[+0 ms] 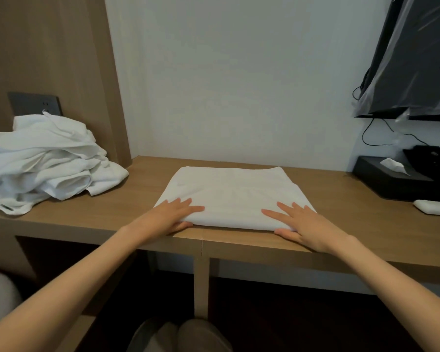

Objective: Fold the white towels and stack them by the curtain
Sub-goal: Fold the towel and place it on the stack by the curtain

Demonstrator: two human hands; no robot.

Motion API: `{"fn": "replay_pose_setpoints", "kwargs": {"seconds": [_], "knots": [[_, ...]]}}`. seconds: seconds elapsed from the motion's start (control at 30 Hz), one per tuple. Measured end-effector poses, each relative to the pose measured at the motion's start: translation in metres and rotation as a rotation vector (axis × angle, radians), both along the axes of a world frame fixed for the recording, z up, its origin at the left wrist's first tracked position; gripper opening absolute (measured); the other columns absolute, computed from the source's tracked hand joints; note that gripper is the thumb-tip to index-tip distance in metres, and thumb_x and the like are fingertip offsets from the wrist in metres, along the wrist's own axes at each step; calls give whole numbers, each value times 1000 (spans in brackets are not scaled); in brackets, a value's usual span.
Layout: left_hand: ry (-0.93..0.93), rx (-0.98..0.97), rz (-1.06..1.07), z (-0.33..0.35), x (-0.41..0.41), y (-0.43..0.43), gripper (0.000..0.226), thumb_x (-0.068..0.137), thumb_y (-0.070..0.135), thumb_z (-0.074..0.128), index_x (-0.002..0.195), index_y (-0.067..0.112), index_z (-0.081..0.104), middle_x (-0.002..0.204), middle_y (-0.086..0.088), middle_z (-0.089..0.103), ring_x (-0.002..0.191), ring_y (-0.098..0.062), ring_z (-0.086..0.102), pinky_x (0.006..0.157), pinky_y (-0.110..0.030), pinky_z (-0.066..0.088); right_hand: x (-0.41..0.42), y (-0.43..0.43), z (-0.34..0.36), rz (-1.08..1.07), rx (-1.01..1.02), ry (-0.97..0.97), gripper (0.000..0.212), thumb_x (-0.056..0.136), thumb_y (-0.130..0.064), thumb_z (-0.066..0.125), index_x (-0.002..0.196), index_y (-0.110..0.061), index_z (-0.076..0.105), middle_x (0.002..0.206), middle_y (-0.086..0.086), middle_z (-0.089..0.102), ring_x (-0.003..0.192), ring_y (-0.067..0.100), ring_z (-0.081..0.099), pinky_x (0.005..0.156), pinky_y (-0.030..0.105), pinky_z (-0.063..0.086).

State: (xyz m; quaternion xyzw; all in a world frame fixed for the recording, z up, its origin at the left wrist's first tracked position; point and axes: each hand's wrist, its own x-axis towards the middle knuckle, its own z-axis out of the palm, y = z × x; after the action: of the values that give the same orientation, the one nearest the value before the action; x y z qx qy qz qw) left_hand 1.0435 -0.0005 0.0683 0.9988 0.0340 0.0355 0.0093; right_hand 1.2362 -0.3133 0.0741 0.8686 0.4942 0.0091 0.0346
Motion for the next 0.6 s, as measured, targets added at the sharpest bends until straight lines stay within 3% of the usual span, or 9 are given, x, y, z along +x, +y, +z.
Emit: {"fn": "replay_pose_setpoints", "kwargs": {"seconds": [0.1,0.2,0.37,0.47,0.53,0.6], "knots": [[23,-23,29,0,-11,9,51,101,33,38,145,50,18,159,8,13,146,-17,16,117,-35,20,-1,-5,1,-26,61,11,51,100,-47,31,143,-56,6,160,-1,13,146,25,17,116,37,17],[16,-29,42,0,-18,13,52,103,30,36,143,55,14,160,8,9,146,-19,14,117,-38,20,-3,-12,2,-45,99,22,54,102,-30,36,142,-57,13,159,-2,19,144,23,24,112,38,28],[-57,-122,74,-2,-25,13,46,100,36,40,141,53,27,157,8,22,143,-19,25,116,-38,24,-4,-27,-9,-83,299,9,45,103,-24,35,141,-49,31,152,-6,34,137,19,35,108,33,32],[-330,-378,80,4,-29,17,31,98,32,44,126,45,50,137,3,51,124,-19,48,104,-36,39,-3,-29,-20,-115,580,3,39,99,-16,46,135,-29,46,136,1,50,123,20,48,98,33,42],[-513,-406,54,12,-29,20,30,97,16,50,124,29,56,124,0,60,112,-16,56,93,-31,45,-2,-25,-20,-114,839,26,33,95,-7,51,126,-17,54,122,3,56,112,20,54,90,27,44],[-651,-500,50,22,-29,20,22,95,15,54,114,26,58,112,7,63,100,-7,57,81,-20,43,-3,-21,-12,-125,1088,13,26,94,-7,53,118,-16,56,110,-4,54,102,14,55,80,17,41]]}}
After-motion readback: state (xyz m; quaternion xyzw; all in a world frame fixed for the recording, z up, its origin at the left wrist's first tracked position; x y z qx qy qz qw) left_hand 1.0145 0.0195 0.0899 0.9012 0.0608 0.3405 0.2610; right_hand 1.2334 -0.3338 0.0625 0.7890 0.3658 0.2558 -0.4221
